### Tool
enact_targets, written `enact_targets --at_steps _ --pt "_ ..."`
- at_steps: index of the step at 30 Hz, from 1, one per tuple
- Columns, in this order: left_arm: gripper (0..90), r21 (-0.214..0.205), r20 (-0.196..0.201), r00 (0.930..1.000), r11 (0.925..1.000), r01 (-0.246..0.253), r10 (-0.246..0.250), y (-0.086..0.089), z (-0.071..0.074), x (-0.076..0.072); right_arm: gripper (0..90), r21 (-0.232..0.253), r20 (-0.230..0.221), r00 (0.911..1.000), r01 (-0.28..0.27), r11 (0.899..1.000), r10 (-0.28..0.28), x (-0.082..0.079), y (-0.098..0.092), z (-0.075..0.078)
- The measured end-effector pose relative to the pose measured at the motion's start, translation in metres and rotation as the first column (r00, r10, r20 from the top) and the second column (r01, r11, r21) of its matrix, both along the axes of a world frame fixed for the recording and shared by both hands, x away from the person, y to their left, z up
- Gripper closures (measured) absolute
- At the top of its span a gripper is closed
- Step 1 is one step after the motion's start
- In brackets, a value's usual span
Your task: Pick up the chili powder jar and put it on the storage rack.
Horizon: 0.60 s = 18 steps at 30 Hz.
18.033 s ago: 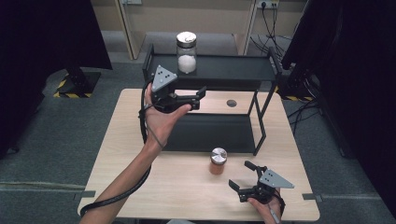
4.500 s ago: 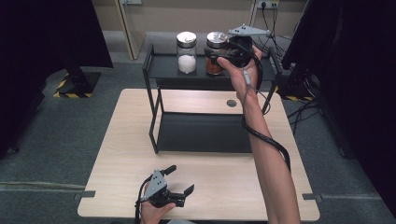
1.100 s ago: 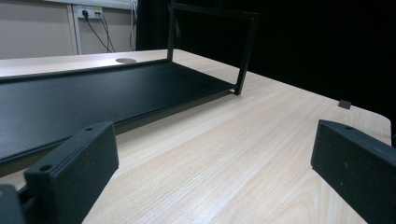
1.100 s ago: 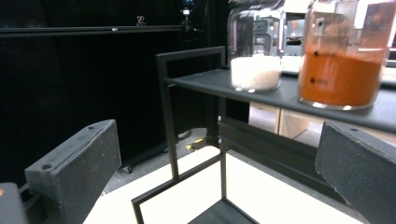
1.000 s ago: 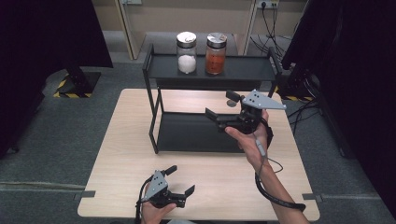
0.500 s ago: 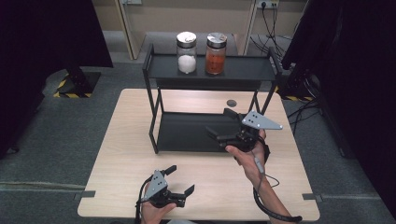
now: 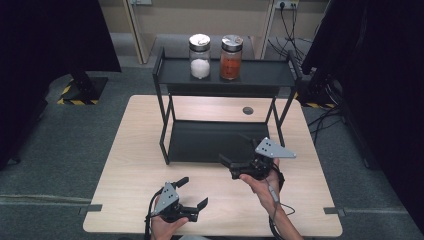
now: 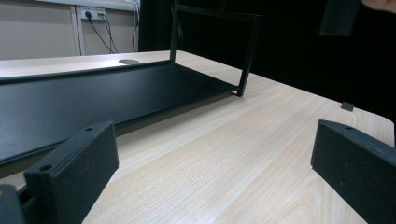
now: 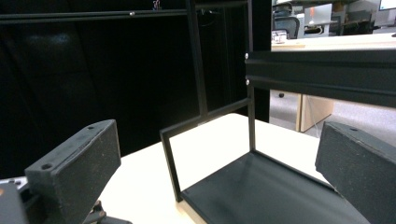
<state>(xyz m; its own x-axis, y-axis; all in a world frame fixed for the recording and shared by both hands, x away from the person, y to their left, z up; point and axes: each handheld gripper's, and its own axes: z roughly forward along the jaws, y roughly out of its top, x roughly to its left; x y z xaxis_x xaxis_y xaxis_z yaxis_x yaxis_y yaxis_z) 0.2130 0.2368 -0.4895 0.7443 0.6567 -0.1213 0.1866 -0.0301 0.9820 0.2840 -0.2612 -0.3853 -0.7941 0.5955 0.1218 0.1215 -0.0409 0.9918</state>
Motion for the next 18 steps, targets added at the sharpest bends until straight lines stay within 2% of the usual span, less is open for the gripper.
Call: enact_targets --at_steps 8,18 --pt "0.3 0.000 0.000 1.0000 1.0000 -0.001 0.001 0.000 0.000 0.000 0.3 -0.003 -0.014 0.9999 0.001 1.000 -0.001 -0.004 -0.002 -0.015" --pt "0.3 0.000 0.005 1.0000 1.0000 0.002 -0.002 0.001 0.000 0.000 0.3 -0.032 -0.027 0.9996 -0.009 0.999 0.009 -0.007 0.000 -0.024"
